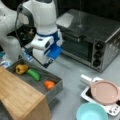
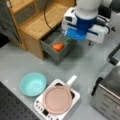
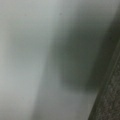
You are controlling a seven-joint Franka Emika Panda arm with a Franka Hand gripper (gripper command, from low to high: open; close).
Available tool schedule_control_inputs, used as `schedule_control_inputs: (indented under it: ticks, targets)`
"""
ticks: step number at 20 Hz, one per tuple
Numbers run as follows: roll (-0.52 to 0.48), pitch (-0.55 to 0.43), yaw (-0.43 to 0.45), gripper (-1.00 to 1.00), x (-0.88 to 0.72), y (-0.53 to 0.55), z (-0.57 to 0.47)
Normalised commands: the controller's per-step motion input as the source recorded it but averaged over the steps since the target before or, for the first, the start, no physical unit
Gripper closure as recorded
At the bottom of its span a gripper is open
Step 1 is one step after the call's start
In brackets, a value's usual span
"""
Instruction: Open the drawer. Pick up the carrot. Put the carrots in the drawer.
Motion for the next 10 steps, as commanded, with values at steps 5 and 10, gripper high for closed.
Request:
schedule_control_inputs:
  ticks: [5, 10]
  targets:
    - [0.181, 0.026, -0.319, -1.00, 0.07, 0.20, 0.10]
    - [0.262, -0.109, -0.305, -1.00, 0.10, 0.18, 0.00]
